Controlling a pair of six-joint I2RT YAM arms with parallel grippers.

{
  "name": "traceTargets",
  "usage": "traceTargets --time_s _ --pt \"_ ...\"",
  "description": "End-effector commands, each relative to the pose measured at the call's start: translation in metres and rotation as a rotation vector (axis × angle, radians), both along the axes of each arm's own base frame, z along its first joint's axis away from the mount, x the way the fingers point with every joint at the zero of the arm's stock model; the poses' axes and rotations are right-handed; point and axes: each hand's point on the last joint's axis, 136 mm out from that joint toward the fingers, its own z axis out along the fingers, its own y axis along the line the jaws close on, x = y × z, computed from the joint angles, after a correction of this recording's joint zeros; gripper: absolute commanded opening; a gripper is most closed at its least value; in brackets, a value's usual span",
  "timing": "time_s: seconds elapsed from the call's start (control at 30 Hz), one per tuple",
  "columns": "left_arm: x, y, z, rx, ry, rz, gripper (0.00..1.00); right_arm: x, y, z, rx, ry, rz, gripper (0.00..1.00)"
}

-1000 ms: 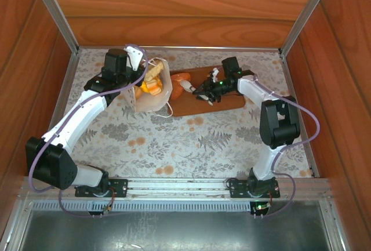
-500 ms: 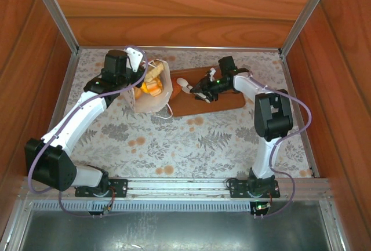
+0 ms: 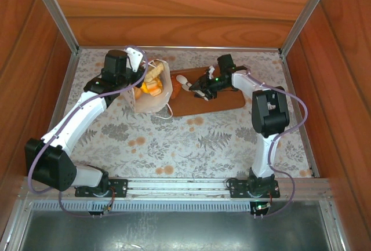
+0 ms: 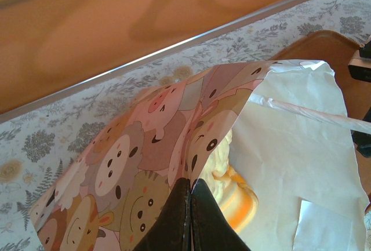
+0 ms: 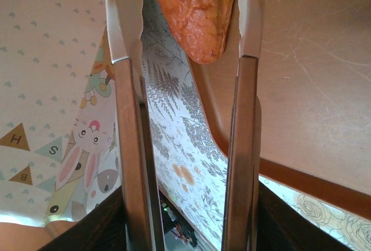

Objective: Take the fake bread out of the paper bag

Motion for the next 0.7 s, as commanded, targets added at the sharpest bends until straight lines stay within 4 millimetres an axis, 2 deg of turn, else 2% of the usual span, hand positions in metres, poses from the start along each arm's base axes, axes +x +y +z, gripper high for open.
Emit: traceTargets --time_s 0.0,0.27,0.63,0.67 --pt "-0.004 -0.001 0.022 -0.020 -0.069 -0.006 0.00 0.003 0.003 0.014 0.050 -0.029 0.021 0.47" --pt "-0.009 -0.007 0.015 -0.016 -0.058 -0.053 0.00 -0.022 -0.006 0.033 0.062 -0.071 0.021 0.47" --pt "-0.009 -0.005 0.012 -0.016 -0.051 -0.039 0.00 -0.057 -0.018 0.056 0.083 -0.136 -0.022 0.47" --pt "-0.009 -0.005 0.012 -0.017 -0.051 -0.039 0.00 -0.064 -0.020 0.065 0.090 -0.157 -0.025 0.46"
